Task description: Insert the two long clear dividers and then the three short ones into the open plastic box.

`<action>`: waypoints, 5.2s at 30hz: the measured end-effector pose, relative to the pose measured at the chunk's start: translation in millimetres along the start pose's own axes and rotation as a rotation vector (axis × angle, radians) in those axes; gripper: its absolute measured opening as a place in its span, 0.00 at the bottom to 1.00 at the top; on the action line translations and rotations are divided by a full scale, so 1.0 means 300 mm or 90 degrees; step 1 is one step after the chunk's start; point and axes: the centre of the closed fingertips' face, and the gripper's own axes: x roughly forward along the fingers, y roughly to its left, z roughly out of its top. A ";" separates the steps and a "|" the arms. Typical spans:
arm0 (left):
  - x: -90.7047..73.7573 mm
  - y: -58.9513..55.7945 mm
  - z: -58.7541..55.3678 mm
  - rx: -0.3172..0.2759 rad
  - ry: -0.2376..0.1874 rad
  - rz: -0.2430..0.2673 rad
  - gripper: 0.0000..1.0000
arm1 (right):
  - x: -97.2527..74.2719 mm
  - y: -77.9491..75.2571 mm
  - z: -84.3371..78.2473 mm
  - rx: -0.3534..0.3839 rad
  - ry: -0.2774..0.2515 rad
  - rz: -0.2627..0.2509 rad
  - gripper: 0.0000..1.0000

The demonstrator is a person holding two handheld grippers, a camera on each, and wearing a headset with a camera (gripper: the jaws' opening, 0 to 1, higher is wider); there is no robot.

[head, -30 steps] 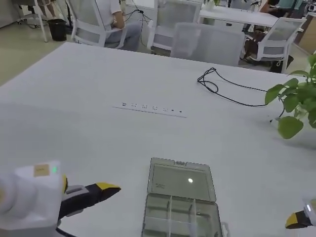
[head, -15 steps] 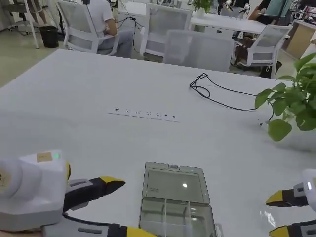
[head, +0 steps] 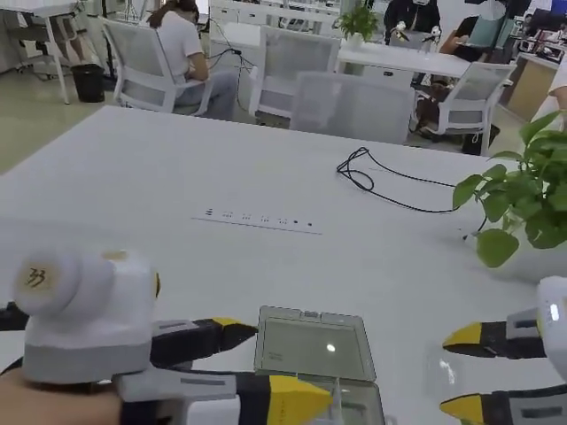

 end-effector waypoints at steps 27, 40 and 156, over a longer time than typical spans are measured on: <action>0.129 -0.131 -0.036 -0.141 0.019 -0.036 0.32 | -0.001 0.110 0.174 -0.071 0.005 -0.049 0.33; 0.147 -0.147 -0.085 -0.167 0.037 -0.045 0.14 | 0.009 0.132 0.225 -0.110 0.007 -0.045 0.33; 0.044 -0.292 -0.135 0.172 0.048 -0.214 0.07 | -0.112 0.267 0.291 0.080 -0.176 0.407 0.03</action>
